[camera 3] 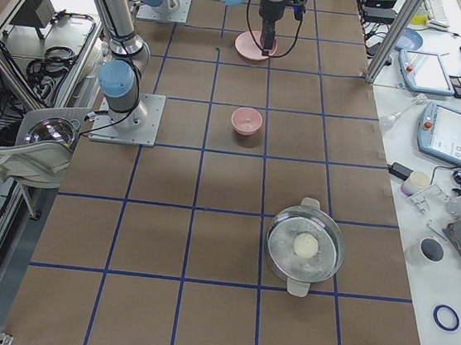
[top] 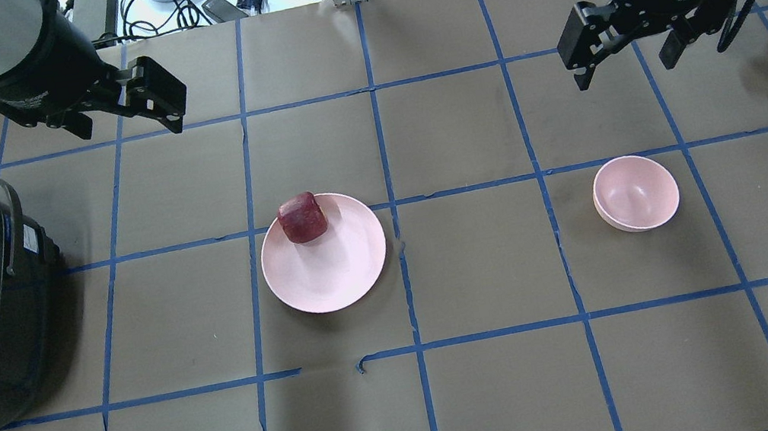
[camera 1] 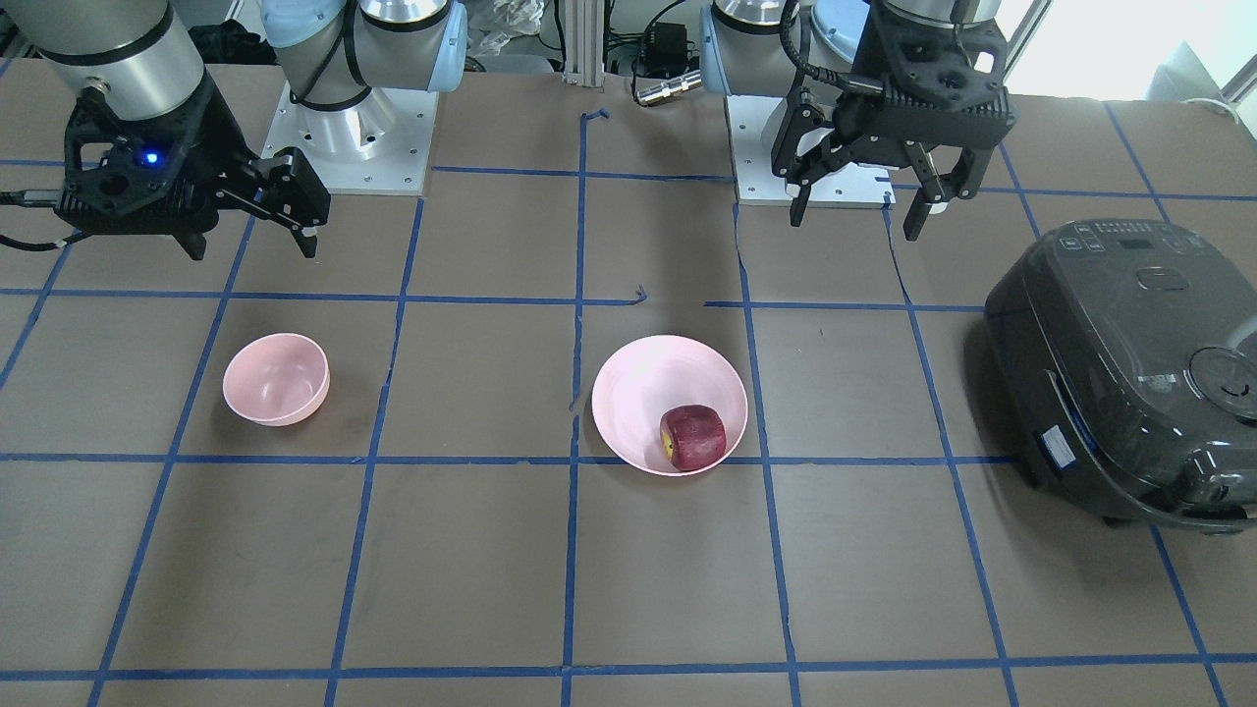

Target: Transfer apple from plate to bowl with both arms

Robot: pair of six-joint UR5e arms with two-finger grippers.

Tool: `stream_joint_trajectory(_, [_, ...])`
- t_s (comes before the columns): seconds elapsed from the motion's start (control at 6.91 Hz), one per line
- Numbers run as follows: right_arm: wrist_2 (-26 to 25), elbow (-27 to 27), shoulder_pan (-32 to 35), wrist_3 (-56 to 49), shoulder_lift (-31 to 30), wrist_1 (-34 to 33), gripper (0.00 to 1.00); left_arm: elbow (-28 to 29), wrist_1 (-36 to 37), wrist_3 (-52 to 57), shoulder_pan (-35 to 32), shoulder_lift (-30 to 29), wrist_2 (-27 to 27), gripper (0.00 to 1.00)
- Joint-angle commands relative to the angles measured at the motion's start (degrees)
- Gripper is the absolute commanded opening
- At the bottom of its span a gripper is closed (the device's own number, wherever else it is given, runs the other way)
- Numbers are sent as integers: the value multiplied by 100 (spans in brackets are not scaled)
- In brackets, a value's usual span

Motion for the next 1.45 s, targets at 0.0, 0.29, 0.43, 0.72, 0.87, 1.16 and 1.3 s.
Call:
stream_joint_trajectory(0.0, [-11,39,0,39,24,24,100,10,5,0,9,12,10,100])
stream_joint_trajectory(0.29, [-20,22,-44,39,51,-98,100,1,5,0,9,20,10,100])
stream_joint_trajectory(0.43, [-20,22,-35,57,51,-142,100,-16,-4,0,9,46,10,100])
stream_joint_trajectory(0.72, [-20,30,-18,275,51,-152,100,-25,5,0,62,55,-8,100])
stream_joint_trajectory(0.87, [-20,30,-18,381,51,-152,100,-25,5,0,88,64,1,100])
stream_joint_trajectory(1.16, [-20,30,-26,382,42,-134,100,-34,5,0,97,64,1,100])
stream_joint_trajectory(1.3, [-20,13,-26,373,34,-134,100,-34,5,0,97,64,1,100])
